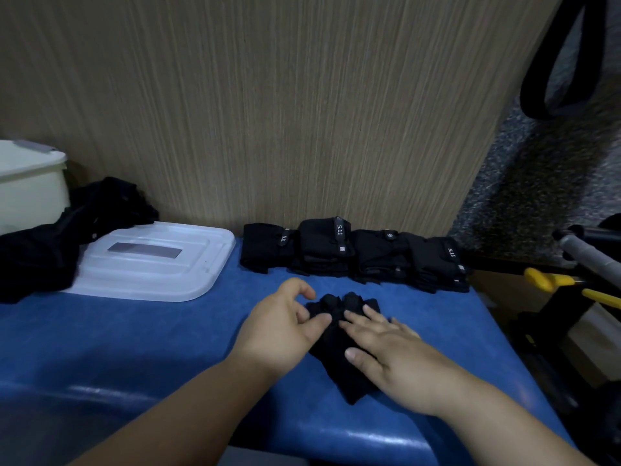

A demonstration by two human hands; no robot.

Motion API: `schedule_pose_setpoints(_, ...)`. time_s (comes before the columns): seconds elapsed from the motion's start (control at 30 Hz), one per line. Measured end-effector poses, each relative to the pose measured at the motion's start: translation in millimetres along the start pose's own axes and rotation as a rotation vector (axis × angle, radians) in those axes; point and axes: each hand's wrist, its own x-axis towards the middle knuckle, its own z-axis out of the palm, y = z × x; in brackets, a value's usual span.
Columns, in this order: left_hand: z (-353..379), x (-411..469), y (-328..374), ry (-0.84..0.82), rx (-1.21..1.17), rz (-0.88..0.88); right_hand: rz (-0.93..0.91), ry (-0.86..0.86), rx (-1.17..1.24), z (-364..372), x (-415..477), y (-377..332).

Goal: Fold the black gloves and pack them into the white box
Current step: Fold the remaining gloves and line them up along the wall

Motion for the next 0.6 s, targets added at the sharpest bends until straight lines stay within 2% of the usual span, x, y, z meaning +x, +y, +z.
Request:
schedule_pose_setpoints(0.1,2,0,5,-0.015,-0.169,-0.002,0.051,0.012,-0.018,4,-3,-11)
schedule_pose_setpoints(0.2,8,-1,6,-0.083,-0.184,0.025,0.081,0.015,0.03,3,-4,-14)
schedule_pose_setpoints(0.4,22,-7,-4,-0.279,0.171,0.228,0.128,0.047,0.103,-9,-8,12)
schedule_pose_setpoints(0.5,28,-6,-8,-0.338,0.359,0.345,0.127,-0.046,0.05,-12,-13,21)
schedule_pose_setpoints(0.6,31,-5,-8,-0.362,0.437,0.385,0.143,-0.118,-0.034,-11,-17,25)
